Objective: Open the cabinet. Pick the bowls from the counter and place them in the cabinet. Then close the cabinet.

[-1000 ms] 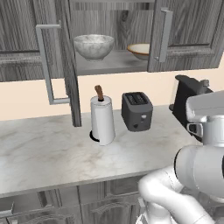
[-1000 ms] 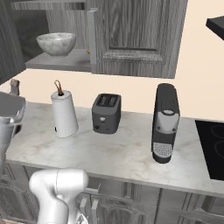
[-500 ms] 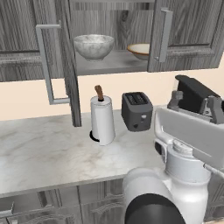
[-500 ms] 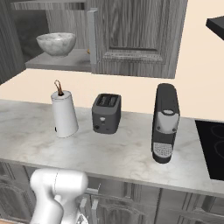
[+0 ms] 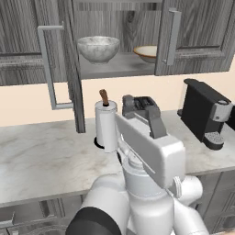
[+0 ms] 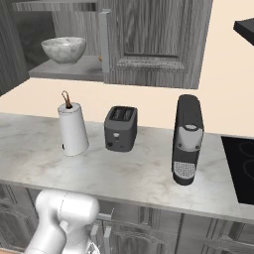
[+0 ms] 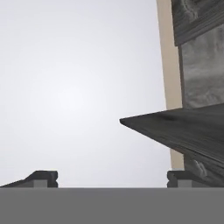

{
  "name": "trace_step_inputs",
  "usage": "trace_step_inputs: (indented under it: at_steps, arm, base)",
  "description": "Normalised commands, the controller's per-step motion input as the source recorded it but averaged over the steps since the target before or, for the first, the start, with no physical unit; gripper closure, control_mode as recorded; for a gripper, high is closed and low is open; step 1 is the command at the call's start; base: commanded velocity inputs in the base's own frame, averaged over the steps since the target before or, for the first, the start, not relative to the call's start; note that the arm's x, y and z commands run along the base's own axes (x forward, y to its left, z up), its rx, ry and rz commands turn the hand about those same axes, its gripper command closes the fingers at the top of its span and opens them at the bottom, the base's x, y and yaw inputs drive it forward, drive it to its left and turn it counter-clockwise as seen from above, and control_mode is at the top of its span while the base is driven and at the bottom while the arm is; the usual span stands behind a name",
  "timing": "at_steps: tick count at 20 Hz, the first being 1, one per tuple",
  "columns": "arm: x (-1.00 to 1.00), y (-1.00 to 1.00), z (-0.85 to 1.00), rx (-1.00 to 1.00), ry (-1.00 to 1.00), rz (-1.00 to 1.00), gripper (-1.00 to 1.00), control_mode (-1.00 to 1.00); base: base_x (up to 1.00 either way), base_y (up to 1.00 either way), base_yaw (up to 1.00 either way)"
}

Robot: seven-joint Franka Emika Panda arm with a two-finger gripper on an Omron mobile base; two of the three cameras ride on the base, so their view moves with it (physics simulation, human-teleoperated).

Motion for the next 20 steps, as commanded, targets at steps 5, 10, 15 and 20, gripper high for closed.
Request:
trace_step_inputs:
  at_steps: [5,10,15,20]
  arm:
    - [-0.03,1.00,-0.01,-0.02,0.10,0.00,-1.00,-1.00]
    - [0.00,0.94,-0.25,0.03,0.13,0.00,-1.00,-1.00]
    - [0.02,1.00,-0.48,0.09,0.30,-0.07,-1.00,-1.00]
    - [0.22,0.96,-0.33,0.16,0.38,-0.15,-1.00,-1.00]
  base:
    - [0.00,0.00,0.00]
    - [0.00,0.00,0.00]
    - [0.00,0.00,0.00]
    - [0.00,0.00,0.00]
